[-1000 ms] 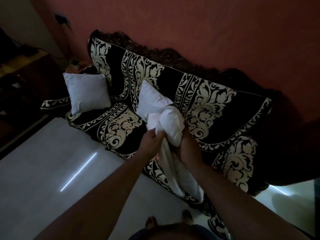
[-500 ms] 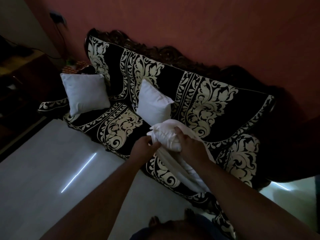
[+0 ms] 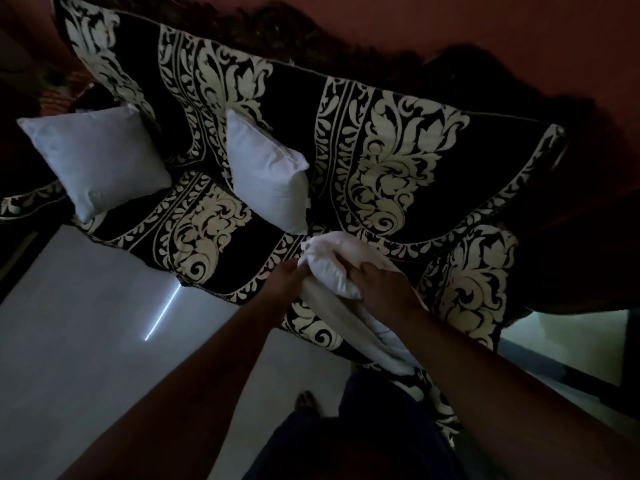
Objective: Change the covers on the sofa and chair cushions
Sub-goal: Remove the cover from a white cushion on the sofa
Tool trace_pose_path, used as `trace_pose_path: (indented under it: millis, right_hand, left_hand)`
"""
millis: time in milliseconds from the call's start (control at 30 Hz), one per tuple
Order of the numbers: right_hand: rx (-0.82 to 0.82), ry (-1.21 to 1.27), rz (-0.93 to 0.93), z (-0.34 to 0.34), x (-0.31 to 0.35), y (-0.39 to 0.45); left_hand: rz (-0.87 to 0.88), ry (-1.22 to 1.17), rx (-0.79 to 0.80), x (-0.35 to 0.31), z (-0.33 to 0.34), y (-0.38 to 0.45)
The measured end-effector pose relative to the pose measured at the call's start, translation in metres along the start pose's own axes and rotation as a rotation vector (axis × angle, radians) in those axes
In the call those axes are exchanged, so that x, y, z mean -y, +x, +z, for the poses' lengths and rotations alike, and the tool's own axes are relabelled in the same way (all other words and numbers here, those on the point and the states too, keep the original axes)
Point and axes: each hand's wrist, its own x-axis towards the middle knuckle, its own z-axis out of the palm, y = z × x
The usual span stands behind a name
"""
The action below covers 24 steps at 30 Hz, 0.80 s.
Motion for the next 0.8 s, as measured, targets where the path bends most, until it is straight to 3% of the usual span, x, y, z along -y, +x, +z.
trace_pose_path:
  millis: [133, 200, 267, 300, 333, 400, 467, 500, 533, 600, 700, 800]
  right_hand:
    - [0.134, 0.080, -0.036, 0.034, -0.028, 0.023]
    - [0.320, 0.106, -0.097, 0.060, -0.041, 0.034]
    - [0.321, 0.074, -0.227, 0.099, -0.042, 0.035]
    - [0.473, 0.067, -0.166, 0.098, -0.044, 0.037]
    - [0.539, 0.226, -0.007, 0.096, -0.041, 0.040]
    - [0.602, 0.513, 0.118, 0.087, -0.040, 0.048]
    - [0.554, 0.356, -0.049, 0.093, -0.030, 0.056]
    - [0.365, 0.220, -0.103, 0.096, -0.027, 0.057]
    - [0.315, 0.166, -0.119, 0.094, -0.029, 0.063]
    - [0.366, 0.175, -0.091, 0.088, -0.028, 0.077]
    - [0.366, 0.140, -0.051, 0.087, -0.029, 0.089]
    - [0.341, -0.003, 0.010, 0.090, -0.029, 0.093]
  left_hand:
    - [-0.073, -0.170, -0.009, 0.005, 0.035, 0.020]
    - [-0.098, -0.174, 0.007, 0.013, 0.047, 0.033]
    - [-0.108, -0.080, 0.026, 0.018, 0.052, 0.040]
    - [-0.108, 0.007, 0.015, 0.019, 0.052, 0.043]
    - [-0.102, 0.121, -0.008, 0.022, 0.049, 0.048]
    - [-0.080, 0.458, -0.049, 0.032, 0.038, 0.061]
    - [-0.043, 0.774, -0.142, 0.046, 0.024, 0.076]
    - [0.004, 0.852, -0.205, 0.051, 0.020, 0.080]
    - [0.093, 0.914, -0.270, 0.056, 0.016, 0.082]
    - [0.390, 1.131, -0.310, 0.061, 0.012, 0.083]
    - [0.834, 1.521, -0.009, 0.071, 0.003, 0.088]
    - [1.049, 1.698, 0.173, 0.090, -0.013, 0.097]
